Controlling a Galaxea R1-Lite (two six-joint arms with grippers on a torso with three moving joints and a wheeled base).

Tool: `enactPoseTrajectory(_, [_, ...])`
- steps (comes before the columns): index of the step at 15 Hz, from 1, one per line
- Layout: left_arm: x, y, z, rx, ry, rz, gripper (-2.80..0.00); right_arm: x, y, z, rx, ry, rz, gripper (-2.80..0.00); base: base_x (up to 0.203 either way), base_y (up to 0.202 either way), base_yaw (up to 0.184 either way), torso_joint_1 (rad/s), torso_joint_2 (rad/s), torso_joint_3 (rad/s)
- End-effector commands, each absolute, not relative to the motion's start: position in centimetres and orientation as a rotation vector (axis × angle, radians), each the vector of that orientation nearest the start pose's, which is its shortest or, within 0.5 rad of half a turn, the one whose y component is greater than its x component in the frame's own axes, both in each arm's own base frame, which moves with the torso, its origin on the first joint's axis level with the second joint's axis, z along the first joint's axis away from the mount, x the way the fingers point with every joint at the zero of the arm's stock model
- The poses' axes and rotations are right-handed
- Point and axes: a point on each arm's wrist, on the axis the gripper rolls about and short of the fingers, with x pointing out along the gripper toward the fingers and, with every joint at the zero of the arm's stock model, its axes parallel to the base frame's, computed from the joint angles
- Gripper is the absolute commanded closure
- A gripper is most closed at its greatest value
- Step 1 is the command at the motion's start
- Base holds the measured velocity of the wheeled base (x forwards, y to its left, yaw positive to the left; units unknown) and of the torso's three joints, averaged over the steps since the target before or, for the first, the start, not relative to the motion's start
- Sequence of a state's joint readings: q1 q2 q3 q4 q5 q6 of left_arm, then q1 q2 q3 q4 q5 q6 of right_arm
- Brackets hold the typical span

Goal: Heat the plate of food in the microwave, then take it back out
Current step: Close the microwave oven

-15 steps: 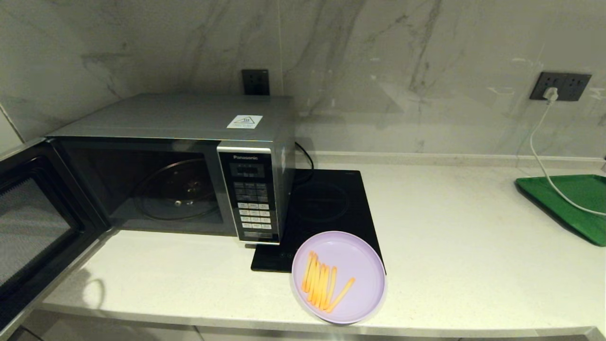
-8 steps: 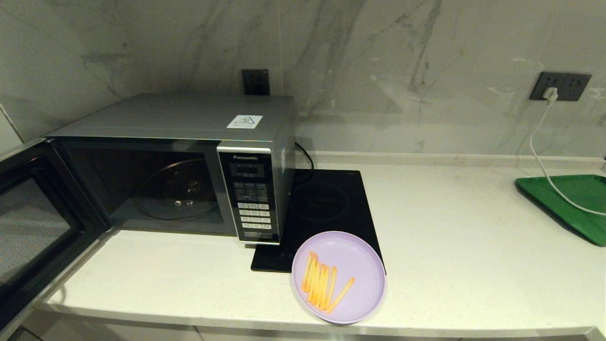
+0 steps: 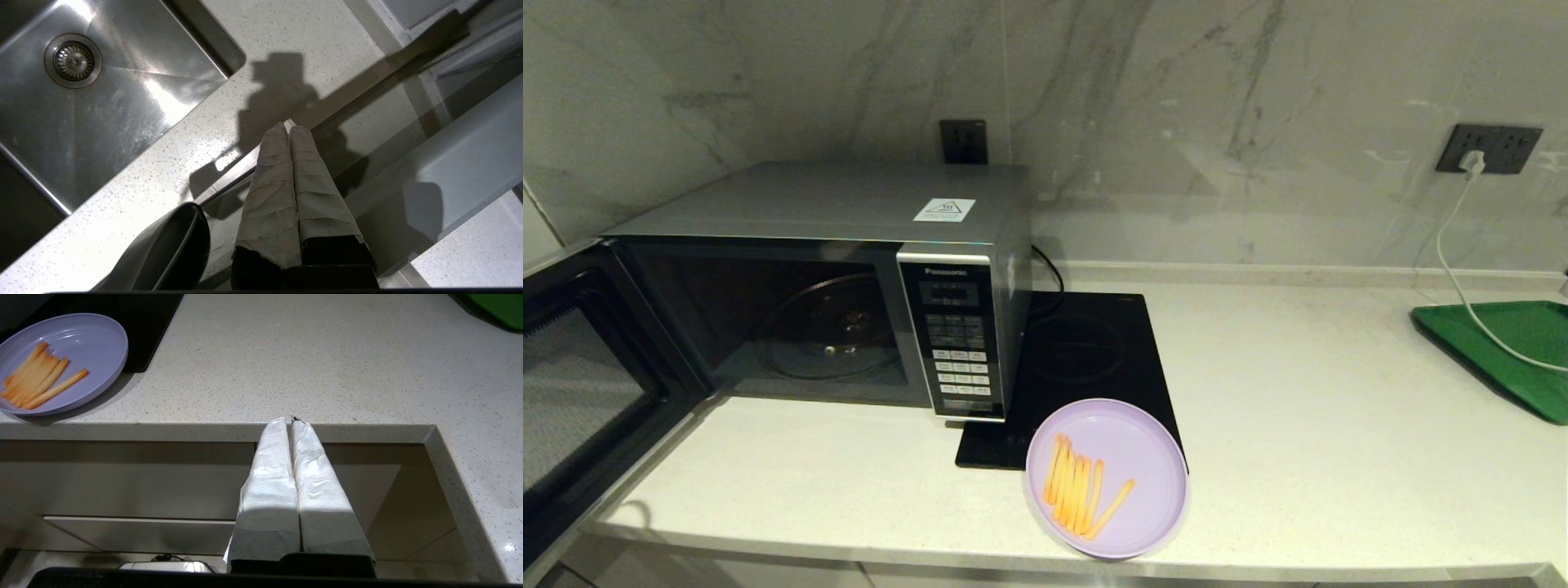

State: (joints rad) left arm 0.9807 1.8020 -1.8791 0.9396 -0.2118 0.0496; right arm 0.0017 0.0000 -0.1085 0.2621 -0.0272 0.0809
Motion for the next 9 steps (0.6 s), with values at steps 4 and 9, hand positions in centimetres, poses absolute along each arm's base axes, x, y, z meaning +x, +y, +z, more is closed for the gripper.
enactPoseTrajectory(4, [15.1,17.3,32.2,-0.439,0.763,0.546,0.00,-3.3,-0.1,7.8,0.079,0.154,-0.031,0.00,0.000,0.000,0.000,0.000,0.00,0.000])
enactPoseTrajectory(9, [13.4,0.1,35.5,-0.416,0.792,-0.179,0.00,-3.3,-0.1,7.8,0.079,0.155,-0.032,0.00,0.000,0.000,0.000,0.000,0.00,0.000])
